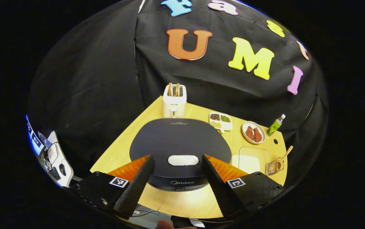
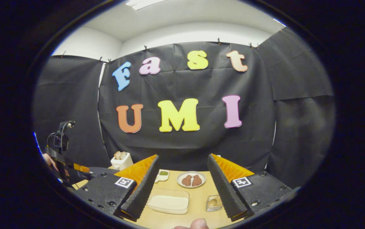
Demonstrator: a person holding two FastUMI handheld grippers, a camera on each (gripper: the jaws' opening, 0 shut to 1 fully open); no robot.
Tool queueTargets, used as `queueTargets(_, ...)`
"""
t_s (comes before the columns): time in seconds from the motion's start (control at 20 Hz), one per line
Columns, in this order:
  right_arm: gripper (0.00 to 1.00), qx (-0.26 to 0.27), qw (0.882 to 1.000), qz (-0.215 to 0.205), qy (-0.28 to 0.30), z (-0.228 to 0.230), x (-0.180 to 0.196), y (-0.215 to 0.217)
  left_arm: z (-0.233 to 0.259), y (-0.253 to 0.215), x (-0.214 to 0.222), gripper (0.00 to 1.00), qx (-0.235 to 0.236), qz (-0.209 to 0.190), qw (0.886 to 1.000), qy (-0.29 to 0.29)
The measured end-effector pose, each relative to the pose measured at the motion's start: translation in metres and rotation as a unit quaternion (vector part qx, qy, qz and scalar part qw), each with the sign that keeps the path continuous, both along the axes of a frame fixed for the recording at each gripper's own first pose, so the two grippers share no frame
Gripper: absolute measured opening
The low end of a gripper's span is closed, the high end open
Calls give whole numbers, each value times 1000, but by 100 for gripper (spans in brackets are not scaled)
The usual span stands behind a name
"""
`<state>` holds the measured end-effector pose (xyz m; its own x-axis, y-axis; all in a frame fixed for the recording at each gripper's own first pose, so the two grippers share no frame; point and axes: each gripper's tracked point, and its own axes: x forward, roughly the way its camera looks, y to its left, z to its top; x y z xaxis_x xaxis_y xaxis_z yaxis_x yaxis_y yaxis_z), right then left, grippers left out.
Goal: Close the left gripper, press the button to open the rice cooker; take a wooden spoon from the chopstick holder with the right hand, scoop a spoonful of rice and pour it into the rice cooker, then put the wooden spoon back into the chopstick holder.
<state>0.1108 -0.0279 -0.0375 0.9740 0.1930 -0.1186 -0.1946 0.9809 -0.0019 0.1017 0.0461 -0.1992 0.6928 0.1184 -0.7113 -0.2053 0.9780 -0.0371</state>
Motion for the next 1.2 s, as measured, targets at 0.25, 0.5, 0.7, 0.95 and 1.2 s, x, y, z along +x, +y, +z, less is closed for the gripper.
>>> queueTargets(0.25,96,0,1000,9,3,0,5,8,-44,-4,-20,97,-30,7,998,60)
queueTargets(0.5,96,13,1000,9,-2,-4,13,6,-61,-2,-23,97,-23,25,997,70)
queueTargets(0.7,98,29,1000,12,2,-12,27,2,-64,-5,-24,98,24,17,997,66)
queueTargets(0.95,96,57,998,31,19,-29,48,7,-72,-10,-27,98,21,44,997,57)
queueTargets(1.2,96,74,995,59,29,-40,69,16,-73,-9,-26,97,21,68,997,40)
